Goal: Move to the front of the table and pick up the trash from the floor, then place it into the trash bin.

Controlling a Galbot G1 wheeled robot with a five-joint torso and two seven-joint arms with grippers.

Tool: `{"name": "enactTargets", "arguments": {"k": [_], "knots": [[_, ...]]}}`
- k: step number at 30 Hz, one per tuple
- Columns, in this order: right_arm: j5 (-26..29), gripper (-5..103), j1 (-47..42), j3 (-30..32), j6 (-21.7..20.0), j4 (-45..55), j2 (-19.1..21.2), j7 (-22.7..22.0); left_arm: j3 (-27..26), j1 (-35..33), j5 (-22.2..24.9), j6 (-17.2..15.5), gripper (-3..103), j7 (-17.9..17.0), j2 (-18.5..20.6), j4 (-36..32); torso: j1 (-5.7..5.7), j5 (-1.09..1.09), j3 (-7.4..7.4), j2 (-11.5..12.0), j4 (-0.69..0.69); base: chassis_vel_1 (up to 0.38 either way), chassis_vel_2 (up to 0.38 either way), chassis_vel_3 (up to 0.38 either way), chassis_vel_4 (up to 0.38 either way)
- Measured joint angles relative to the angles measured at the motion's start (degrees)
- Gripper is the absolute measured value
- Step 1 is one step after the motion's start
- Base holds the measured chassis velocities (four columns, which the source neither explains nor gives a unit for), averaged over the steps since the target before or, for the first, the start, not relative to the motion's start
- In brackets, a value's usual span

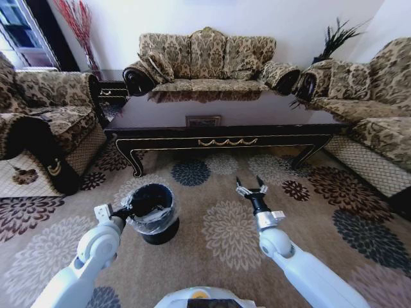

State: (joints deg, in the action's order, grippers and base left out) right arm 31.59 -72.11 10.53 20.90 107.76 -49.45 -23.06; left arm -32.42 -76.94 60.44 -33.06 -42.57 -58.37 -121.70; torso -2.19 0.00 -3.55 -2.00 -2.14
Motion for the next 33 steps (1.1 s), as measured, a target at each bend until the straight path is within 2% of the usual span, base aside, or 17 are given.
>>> {"name": "enactTargets", "arguments": {"k": [6, 9, 16, 23, 33], "knots": [[-1.1, 100, -3.0, 2.4, 0.8, -0.3, 0.1, 0.2, -0.4, -0.3, -2.1, 1.1, 4, 0.7, -1.3, 3.5, 0.0, 0.0, 0.0, 0.0, 0.03, 0.0, 0.0, 0.0, 0.0], [-1.1, 100, -4.2, 3.7, 1.1, -0.4, 0.0, 0.2, -0.8, -0.6, -3.7, 4.0, 4, 3.2, -1.6, 6.3, 0.0, 0.0, 0.0, 0.0, 0.03, 0.0, 0.0, 0.0, 0.0], [-1.1, 100, -4.7, 4.0, 1.4, -0.6, -0.2, 0.2, -0.9, -1.2, -4.8, 5.7, 4, 4.5, -2.4, 8.9, 0.0, 0.0, 0.0, 0.0, 0.04, 0.0, 0.0, 0.0, 0.0], [-1.1, 100, -4.3, 3.6, 1.4, -0.8, -0.2, 0.2, -0.5, -1.2, -4.9, 5.9, 4, 3.7, -3.1, 9.8, 0.0, 0.0, 0.0, 0.0, 0.03, 0.0, 0.0, 0.0, 0.0], [-1.2, 100, -3.8, 3.2, 1.4, -1.1, -0.3, 0.4, 0.1, -1.3, -3.3, 4.8, 4, 0.0, -3.1, 10.6, 0.0, -0.01, 0.0, 0.0, 0.02, 0.0, 0.0, 0.0, 0.0]]}}
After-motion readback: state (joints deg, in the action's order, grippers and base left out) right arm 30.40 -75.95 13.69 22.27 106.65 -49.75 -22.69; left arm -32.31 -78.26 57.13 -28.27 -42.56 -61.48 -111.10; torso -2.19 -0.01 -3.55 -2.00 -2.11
